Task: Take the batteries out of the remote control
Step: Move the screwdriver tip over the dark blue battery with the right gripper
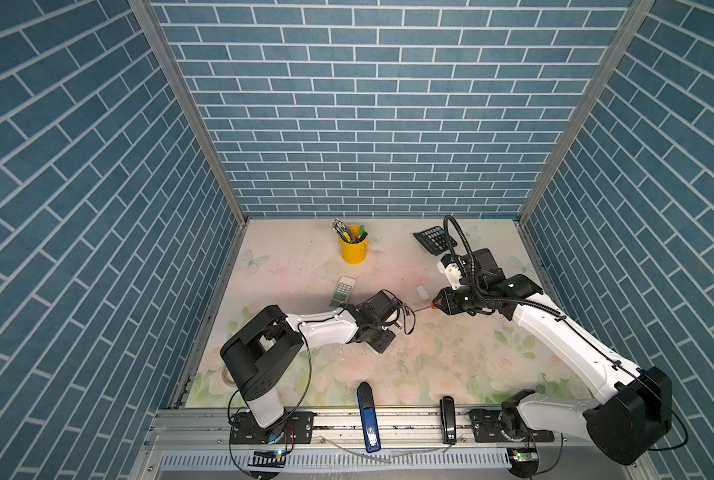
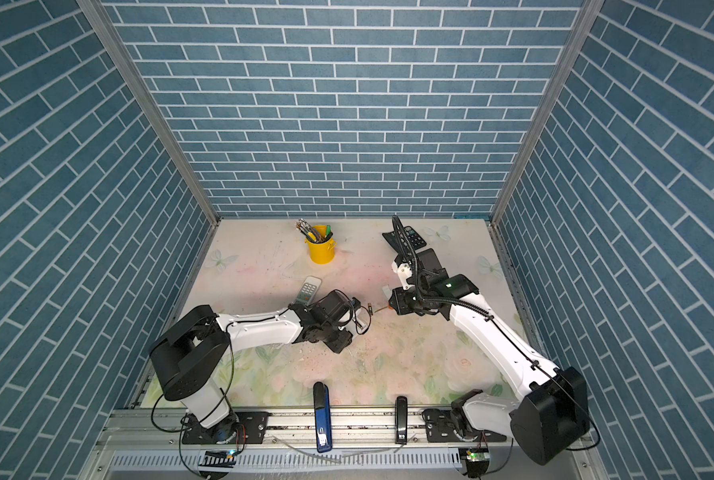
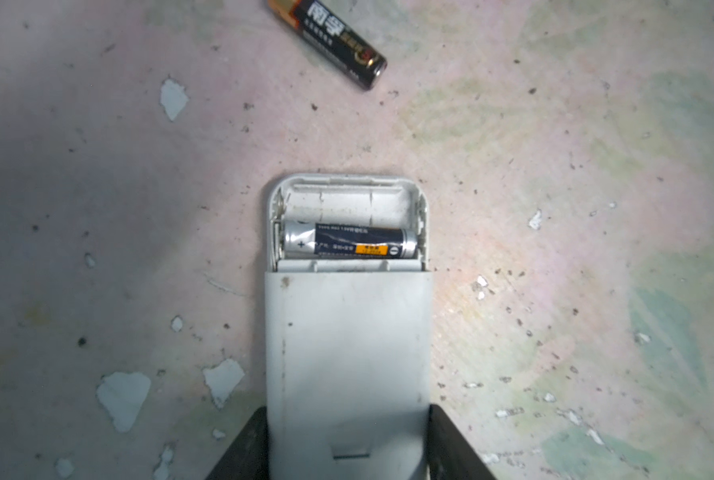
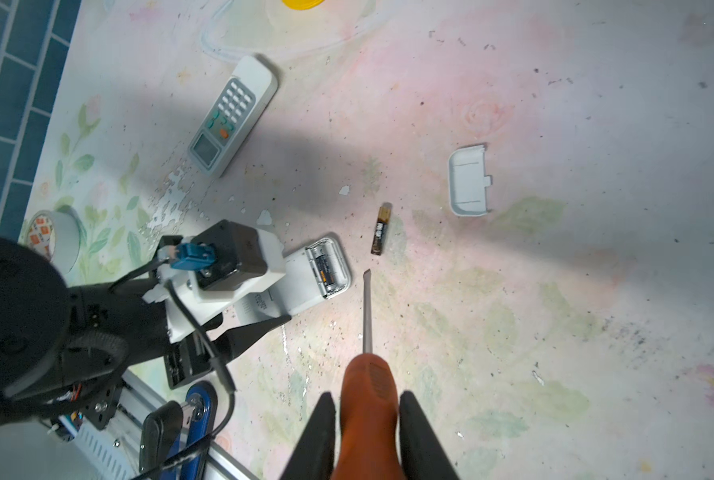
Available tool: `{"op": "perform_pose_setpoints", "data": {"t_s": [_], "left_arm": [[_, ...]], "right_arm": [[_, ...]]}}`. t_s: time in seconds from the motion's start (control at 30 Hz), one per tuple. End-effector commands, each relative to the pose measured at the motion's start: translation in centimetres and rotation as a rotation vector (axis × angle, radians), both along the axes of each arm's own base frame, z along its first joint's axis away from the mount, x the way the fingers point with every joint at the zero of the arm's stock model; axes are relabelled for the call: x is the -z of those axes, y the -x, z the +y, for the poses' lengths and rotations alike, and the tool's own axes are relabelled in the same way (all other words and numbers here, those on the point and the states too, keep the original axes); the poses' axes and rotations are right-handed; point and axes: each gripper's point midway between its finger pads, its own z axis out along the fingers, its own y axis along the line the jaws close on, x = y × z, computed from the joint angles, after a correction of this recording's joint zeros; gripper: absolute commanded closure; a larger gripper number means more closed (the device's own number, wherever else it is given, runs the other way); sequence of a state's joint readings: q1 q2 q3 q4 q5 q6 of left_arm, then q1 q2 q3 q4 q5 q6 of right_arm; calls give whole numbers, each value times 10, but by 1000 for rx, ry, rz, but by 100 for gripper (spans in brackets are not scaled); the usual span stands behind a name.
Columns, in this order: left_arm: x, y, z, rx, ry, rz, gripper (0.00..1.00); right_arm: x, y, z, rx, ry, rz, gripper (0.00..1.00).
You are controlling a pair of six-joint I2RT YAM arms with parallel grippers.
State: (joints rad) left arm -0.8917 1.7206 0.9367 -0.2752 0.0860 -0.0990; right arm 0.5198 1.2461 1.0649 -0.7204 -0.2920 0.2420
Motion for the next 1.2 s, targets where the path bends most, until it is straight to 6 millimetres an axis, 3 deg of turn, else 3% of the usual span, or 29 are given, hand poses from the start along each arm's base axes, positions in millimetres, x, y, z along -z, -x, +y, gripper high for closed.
{"op": "perform_pose_setpoints", "data": {"t_s": [0.0,0.23,0.43,0.57,0.93,1.17], "left_arm": [[28,25,2,140,-80,80,70],[21,17,-10,215,-59,34,74],[15,16,-16,287,-53,18,75],[15,18,-19,315,-45,35,76],[22,16,-6,301,-47,56,77],[27,17,-5,300,-42,70,78]], "right_arm": [[-13,-1,9,-76,-63,-9,100],[-12,4,17,-183,-117,-20,100],[1,13,18,-286,-101,-28,100],[8,5,6,-259,-15,-61,100],[32,9,-8,-284,77,-59,100],[43,7,-6,-292,94,-60,100]]}}
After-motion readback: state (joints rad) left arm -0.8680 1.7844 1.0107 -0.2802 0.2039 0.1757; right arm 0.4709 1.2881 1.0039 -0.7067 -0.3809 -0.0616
